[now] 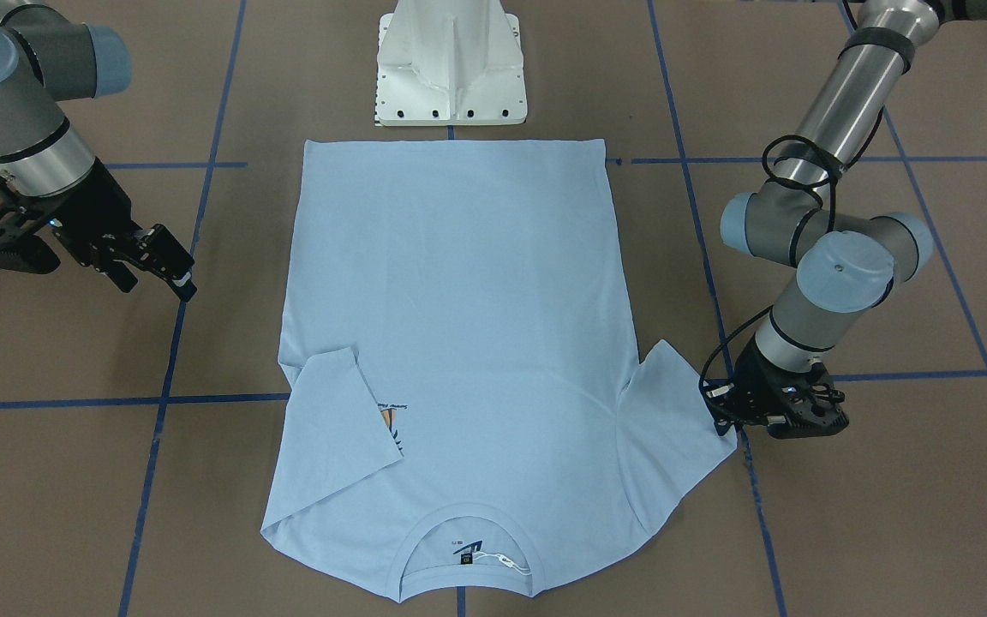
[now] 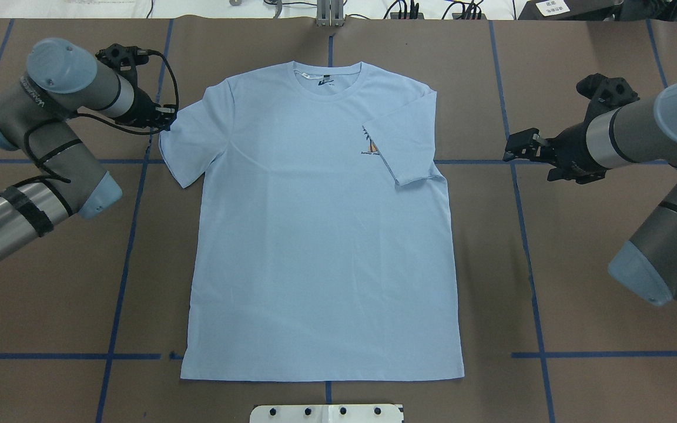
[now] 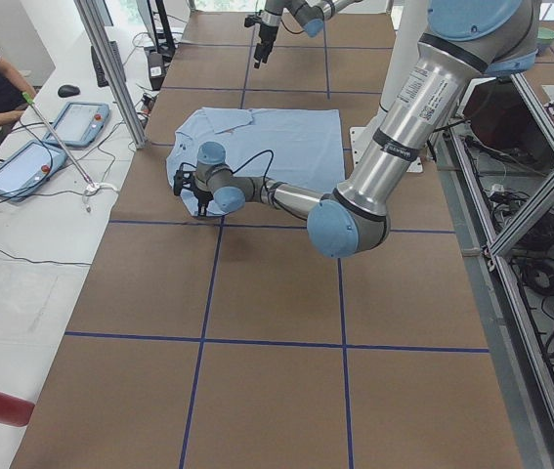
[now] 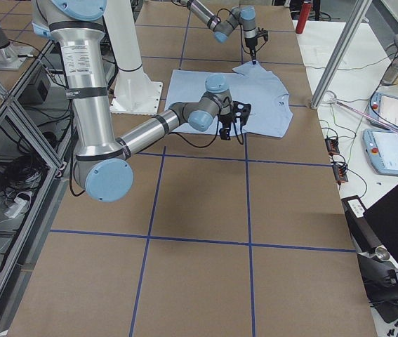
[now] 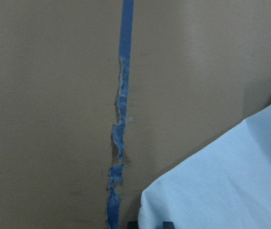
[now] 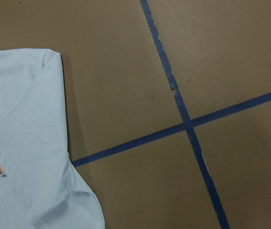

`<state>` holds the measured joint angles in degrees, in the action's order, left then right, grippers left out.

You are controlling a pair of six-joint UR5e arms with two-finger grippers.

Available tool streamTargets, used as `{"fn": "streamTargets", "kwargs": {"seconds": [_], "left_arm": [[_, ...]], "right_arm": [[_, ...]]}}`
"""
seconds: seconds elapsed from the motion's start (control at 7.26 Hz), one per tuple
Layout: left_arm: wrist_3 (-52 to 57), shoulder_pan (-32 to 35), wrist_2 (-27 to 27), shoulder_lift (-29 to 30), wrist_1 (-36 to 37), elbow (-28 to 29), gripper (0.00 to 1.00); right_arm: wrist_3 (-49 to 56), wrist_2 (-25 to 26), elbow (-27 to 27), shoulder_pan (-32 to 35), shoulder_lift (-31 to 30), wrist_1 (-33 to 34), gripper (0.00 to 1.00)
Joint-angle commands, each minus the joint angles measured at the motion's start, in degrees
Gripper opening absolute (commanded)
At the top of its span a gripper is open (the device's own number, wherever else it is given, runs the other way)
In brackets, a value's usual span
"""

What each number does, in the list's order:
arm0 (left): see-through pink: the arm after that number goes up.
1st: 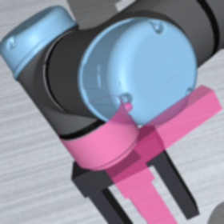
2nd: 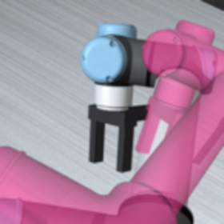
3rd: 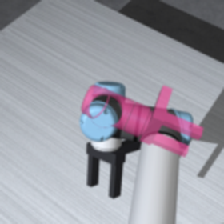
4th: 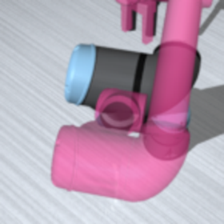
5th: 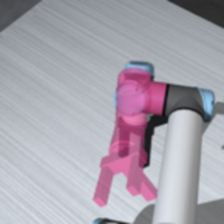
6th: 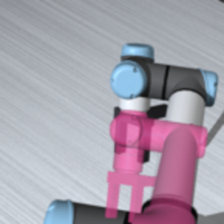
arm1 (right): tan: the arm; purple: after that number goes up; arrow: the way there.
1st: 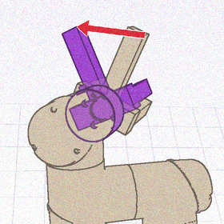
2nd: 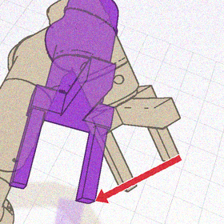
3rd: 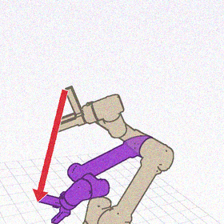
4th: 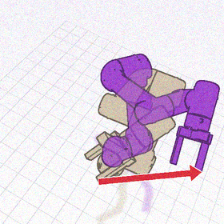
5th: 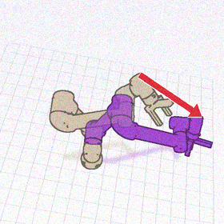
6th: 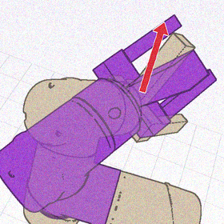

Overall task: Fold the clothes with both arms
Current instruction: 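Grasp the sleeve nearest the left gripper and fold it toward the shirt center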

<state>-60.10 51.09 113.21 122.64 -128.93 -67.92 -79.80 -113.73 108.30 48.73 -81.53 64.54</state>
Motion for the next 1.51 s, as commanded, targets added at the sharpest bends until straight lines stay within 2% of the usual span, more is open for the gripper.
{"fn": "streamTargets", "kwargs": {"seconds": [0.0, 0.28, 0.41, 0.55, 0.69, 0.83, 0.96, 1.1, 1.24, 1.38], "left_arm": [[-4.02, -0.11, 1.83, 3.56, 2.11, -1.76, 0.0], [-11.59, -4.66, 1.57, 10.22, 4.46, -1.08, 0.0], [-16.66, -7.21, 0.96, 14.69, 4.74, 2.58, 0.0], [-17.84, -8.1, -0.52, 15.87, 4.57, 4.27, 0.0], [-17.94, -8.11, -0.89, 16.31, 4.13, 3.94, 0.99], [-22.21, -8.28, -0.54, 16.14, 4.22, 0.28, 0.99], [-23.64, -9.76, -0.37, 13.27, 4.65, -7.06, 0.99], [-23.74, -11.0, -0.36, 8.2, 4.83, -15.58, 0.99], [-23.75, -11.1, 0.68, 4.23, 4.83, -21.75, 0.99], [-23.57, -11.1, 1.82, 1.58, 4.83, -25.12, 0.99]], "right_arm": [[0.08, 0.0, -0.37, -0.04, -0.64, -0.12, 1.0], [0.17, 0.09, -0.37, 0.05, -0.74, -0.12, 1.0], [0.08, 0.09, -0.46, 0.05, -0.82, -0.12, 1.0], [0.0, 0.26, -0.54, -0.04, -0.74, -0.03, 1.0], [-0.18, 0.61, -0.81, -0.13, -0.65, -0.03, 1.0], [-0.7, 0.53, -0.63, -0.39, -0.21, -0.12, 1.0], [-1.4, 0.7, -0.02, -2.48, -0.38, -0.12, 1.0], [-6.72, 2.44, 1.29, -6.76, -0.82, -0.03, 1.0], [-14.17, 6.03, 4.0, -13.16, -1.52, 0.32, 1.0], [-22.25, 12.15, 8.29, -21.4, -5.36, 0.32, 1.0]]}}
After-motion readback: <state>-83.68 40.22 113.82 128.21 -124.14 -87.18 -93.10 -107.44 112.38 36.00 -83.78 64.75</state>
